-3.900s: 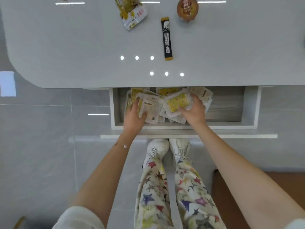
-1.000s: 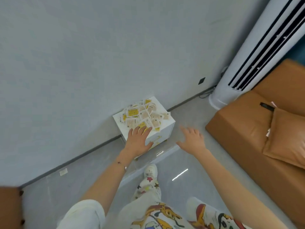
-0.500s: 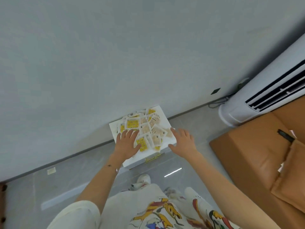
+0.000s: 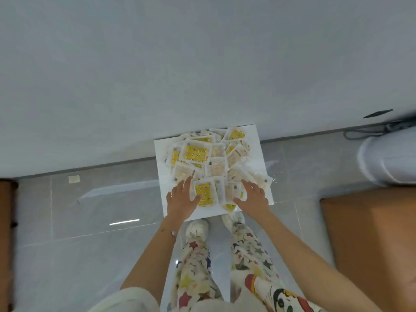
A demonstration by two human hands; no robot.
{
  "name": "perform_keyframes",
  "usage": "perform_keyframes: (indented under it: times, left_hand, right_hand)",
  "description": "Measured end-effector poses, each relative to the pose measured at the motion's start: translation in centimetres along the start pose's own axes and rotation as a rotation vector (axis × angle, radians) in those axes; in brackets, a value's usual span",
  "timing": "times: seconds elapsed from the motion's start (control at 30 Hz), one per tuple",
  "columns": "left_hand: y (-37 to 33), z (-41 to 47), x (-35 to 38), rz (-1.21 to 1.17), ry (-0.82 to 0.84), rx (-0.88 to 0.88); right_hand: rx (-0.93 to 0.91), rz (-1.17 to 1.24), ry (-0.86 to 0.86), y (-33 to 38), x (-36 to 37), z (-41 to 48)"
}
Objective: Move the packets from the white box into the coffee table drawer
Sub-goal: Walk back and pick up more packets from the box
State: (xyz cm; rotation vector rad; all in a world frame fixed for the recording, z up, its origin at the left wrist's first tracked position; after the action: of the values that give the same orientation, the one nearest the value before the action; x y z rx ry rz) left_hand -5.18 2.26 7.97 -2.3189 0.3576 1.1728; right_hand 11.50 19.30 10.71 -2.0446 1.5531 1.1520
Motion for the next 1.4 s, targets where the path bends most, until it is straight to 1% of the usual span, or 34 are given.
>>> perform_keyframes:
  times: [0.07, 0.13, 0.23, 0.3, 0.37, 0.47, 0.57, 0.63, 0.77, 0.93, 1.0, 1.03, 1.1, 1.13, 1.2, 1.33, 1.4]
  left_hand:
    - [0.7, 2.1, 2.7, -0.051, -0.035, -0.052]
    - [1.6, 3.7, 4.5, -0.091, -0.122, -0.122]
    - [3.2, 5.1, 6.6, -0.163, -0.236, -0.268]
    - [3.7, 5.5, 7.5, -0.198, -0.249, -0.344]
    - [3.7, 5.5, 8.5, -0.206, -0.201, -0.389]
    - [2.9, 5.4, 9.9, -0.193, -0.145, -0.397]
    - [2.8, 5.6, 10.9, -0.172, -0.165, -0.413]
    - [2.8, 5.6, 11.0, -0.157, -0.194, -0.408]
    - [3.5, 5.7, 10.5, -0.132, -0.34, -0.358]
    - [4.4, 6.1, 9.4, -0.253, -0.333, -0.483]
    - [4.7, 6.2, 9.2, -0.28, -0.335, -0.51]
    - [4.7, 6.3, 9.1, -0.292, -0.337, -0.52]
    - [4.8, 6.4, 8.9, -0.31, -0.346, -0.535]
    - [4.8, 6.4, 8.8, -0.321, -0.348, -0.538]
    - [4.7, 6.3, 8.7, -0.355, -0.363, -0.549]
    - [4.4, 5.8, 8.2, -0.38, -0.417, -0.535]
    - [4.2, 5.3, 7.9, -0.477, -0.448, -0.531]
  right_hand:
    - [0.005, 0.093, -0.012, 0.1, 2.0, 4.0]
    - [-0.001, 0.149, -0.033, 0.2, 3.8, 7.4]
    - [0.026, 0.16, -0.059, 0.0, 5.6, 10.6]
    - [0.077, 0.154, -0.078, -0.5, 6.2, 11.7]
    - [0.154, 0.153, -0.085, -1.7, 6.7, 12.0]
    - [0.211, 0.114, -0.12, -4.1, 7.2, 11.9]
    - [0.262, 0.069, -0.162, -7.0, 7.4, 11.9]
    - [0.307, 0.097, -0.171, -8.7, 7.2, 12.1]
    - [0.276, 0.198, -0.176, -10.0, 7.0, 12.9]
    - [0.262, 0.151, -0.319, -9.6, 6.6, 13.1]
    - [0.236, 0.21, -0.345, -9.5, 6.7, 12.9]
    - [0.239, 0.279, -0.341, -9.4, 6.7, 12.8]
    - [0.276, 0.401, -0.317, -9.1, 6.9, 12.9]
    - [0.297, 0.402, -0.315, -8.9, 7.0, 13.0]
    - [0.321, 0.33, -0.313, -8.3, 7.2, 13.2]
    - [0.272, 0.209, -0.345, -8.0, 6.9, 13.9]
    - [0.258, 0.16, -0.325, -8.4, 6.5, 14.2]
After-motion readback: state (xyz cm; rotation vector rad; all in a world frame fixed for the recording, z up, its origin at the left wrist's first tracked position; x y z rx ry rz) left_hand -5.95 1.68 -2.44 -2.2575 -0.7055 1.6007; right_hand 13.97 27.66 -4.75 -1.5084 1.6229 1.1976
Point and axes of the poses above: each hand's wrist, its own z-axis towards the middle knuckle, its own x-axis out of the palm, y = z × x, the point moved 3 cm from there along z, towards the middle knuckle, and after that the axes turned 11 degrees about -y, right-handed, at the moved point
